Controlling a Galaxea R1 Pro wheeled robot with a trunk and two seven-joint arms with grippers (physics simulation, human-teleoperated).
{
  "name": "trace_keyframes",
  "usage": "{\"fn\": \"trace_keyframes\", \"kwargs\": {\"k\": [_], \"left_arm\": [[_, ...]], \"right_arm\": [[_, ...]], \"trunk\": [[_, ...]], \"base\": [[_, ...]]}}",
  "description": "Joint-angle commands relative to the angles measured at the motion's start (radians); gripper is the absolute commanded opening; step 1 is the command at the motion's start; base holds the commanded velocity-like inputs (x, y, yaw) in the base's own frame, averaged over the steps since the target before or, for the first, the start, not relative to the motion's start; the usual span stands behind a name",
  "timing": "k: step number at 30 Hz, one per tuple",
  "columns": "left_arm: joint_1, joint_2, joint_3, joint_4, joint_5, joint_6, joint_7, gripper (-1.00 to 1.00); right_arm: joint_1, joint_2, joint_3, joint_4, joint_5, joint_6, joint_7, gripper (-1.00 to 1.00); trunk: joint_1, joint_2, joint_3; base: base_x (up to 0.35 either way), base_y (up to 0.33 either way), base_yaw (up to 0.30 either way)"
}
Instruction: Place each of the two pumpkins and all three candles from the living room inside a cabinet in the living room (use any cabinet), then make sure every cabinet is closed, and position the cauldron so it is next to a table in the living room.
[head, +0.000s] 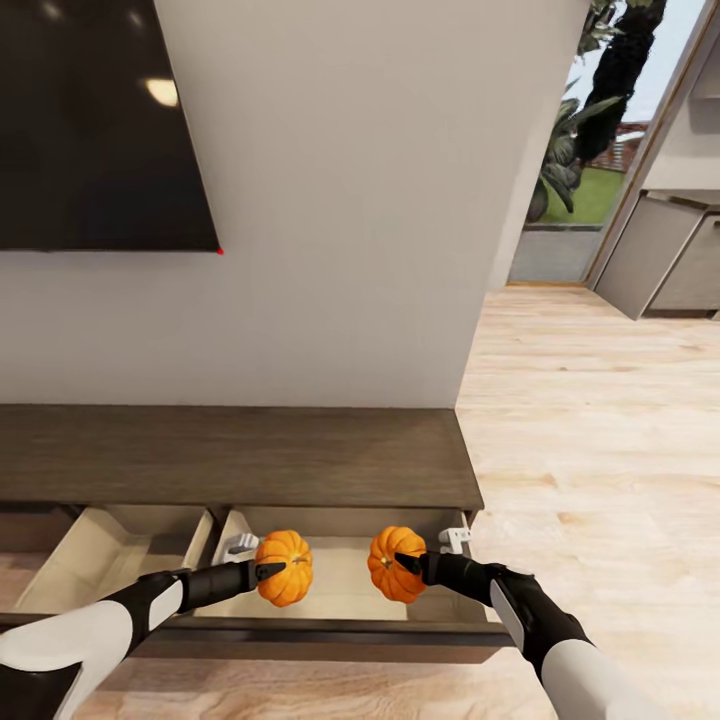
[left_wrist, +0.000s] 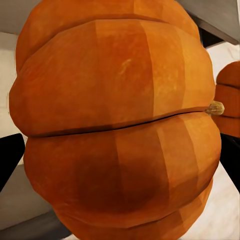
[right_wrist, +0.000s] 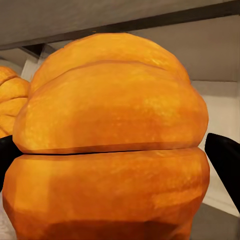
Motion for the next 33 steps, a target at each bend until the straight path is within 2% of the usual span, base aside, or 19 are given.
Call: {"fn": "trace_keyframes", "kwargs": {"k": [1, 5, 9, 11, 12, 13, 14, 25, 33], "left_arm": [[-0.001, -0.001, 0.002, -0.001, 0.0, 0.0, 0.0, -1.0], [-0.003, -0.022, 0.001, 0.006, 0.0, 0.001, -0.001, -1.0], [-0.006, -0.013, 0.004, 0.009, 0.003, 0.008, -0.013, -1.0], [-0.007, -0.01, 0.006, 0.009, 0.003, 0.019, -0.023, -1.0], [-0.008, -0.011, 0.007, 0.009, 0.003, 0.04, -0.026, -1.0], [-0.01, -0.025, 0.008, 0.01, 0.003, 0.101, -0.026, -1.0], [-0.02, -0.03, 0.009, 0.01, 0.003, 0.115, -0.027, -1.0], [-0.061, -0.036, 0.008, 0.01, 0.002, 0.119, -0.022, -1.0], [-0.064, -0.035, 0.007, 0.013, 0.002, 0.119, -0.019, -1.0]], "right_arm": [[0.0, -0.001, 0.0, 0.0, -0.002, 0.001, -0.001, -1.0], [0.0, -0.004, -0.001, 0.0, -0.002, 0.001, -0.001, -1.0], [0.0, -0.004, -0.001, 0.0, -0.005, 0.002, -0.001, -1.0], [0.0, -0.004, -0.002, 0.0, -0.007, 0.003, -0.001, -1.0], [0.0, -0.004, -0.002, 0.0, -0.008, 0.004, 0.0, -1.0], [0.0, -0.004, -0.003, -0.001, -0.009, 0.009, 0.029, -1.0], [0.0, -0.004, -0.003, -0.002, -0.009, 0.011, 0.039, -1.0], [0.0, -0.002, -0.003, -0.002, -0.009, 0.012, 0.041, -1.0], [0.0, -0.003, -0.003, -0.003, -0.008, 0.012, 0.04, -1.0]], "trunk": [[0.004, -0.007, -0.003], [0.012, -0.021, -0.009], [0.012, -0.021, -0.009], [0.019, -0.035, -0.016], [0.023, -0.042, -0.019], [0.027, -0.049, -0.022], [0.031, -0.056, -0.025], [0.073, -0.133, -0.06], [0.104, -0.189, -0.085]], "base": [[0.0, 0.0, 0.0], [0.0, 0.0, 0.0], [0.0, 0.0, 0.0], [0.0, 0.0, 0.0], [0.0, 0.0, 0.0], [0.0, 0.0, 0.0], [0.0, 0.0, 0.0], [0.0, 0.0, 0.0], [0.0, 0.0, 0.0]]}}
